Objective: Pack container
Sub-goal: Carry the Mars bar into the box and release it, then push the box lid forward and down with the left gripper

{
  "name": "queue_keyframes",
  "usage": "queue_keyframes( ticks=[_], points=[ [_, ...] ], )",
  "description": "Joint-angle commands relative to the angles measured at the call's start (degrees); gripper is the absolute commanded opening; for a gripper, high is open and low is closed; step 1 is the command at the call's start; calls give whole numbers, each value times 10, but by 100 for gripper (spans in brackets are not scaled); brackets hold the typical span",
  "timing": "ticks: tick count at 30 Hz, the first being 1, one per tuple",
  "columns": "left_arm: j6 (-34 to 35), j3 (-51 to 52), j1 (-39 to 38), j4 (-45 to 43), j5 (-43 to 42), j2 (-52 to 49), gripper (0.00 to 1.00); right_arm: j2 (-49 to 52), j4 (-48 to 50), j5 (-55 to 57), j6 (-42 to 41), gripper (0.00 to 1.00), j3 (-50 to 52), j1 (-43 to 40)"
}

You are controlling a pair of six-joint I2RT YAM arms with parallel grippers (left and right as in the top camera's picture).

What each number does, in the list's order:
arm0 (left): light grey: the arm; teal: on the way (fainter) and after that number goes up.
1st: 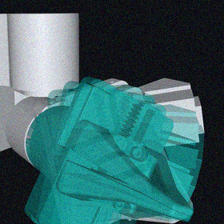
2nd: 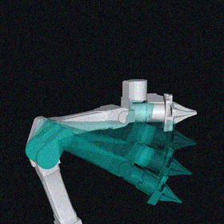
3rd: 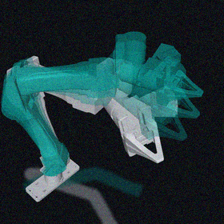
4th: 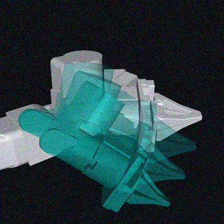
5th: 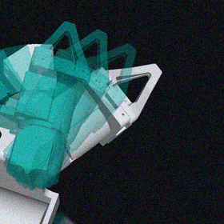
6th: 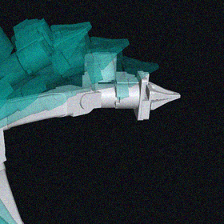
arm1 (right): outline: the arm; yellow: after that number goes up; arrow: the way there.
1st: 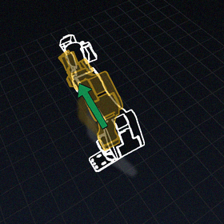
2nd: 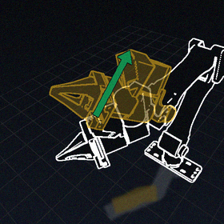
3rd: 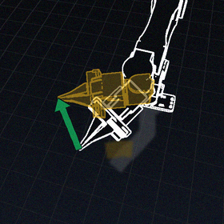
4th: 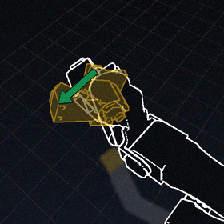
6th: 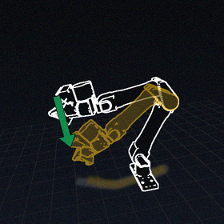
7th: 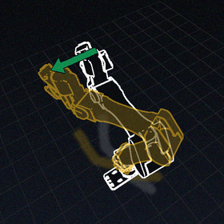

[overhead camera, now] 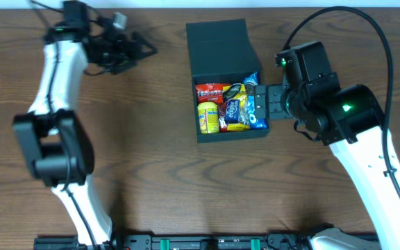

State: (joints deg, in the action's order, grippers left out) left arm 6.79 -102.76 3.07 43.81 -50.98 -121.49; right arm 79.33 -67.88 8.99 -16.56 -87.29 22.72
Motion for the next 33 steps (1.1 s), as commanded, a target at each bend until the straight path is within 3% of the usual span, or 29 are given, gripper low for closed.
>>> queue_keyframes(
  ticks=[1, 6, 21, 29, 33],
  points=[
    [56, -2, -29, -48, -46, -41, 95, -6, -9, 31, 10, 99, 0, -3],
    [129, -2, -67, -140, -48, -95, 95, -6, -16, 38, 10, 99, 0, -3],
    [254, -2, -134, -320, -51, -162, 95, -6, -18, 60, 10, 99, 0, -3],
    [253, -2, -168, -395, -76, -182, 95, -6, -18, 64, 21, 99, 0, -3],
    [237, -17, -169, -407, -88, -182, 96, -6, -33, 119, 21, 99, 0, -4]
  ],
)
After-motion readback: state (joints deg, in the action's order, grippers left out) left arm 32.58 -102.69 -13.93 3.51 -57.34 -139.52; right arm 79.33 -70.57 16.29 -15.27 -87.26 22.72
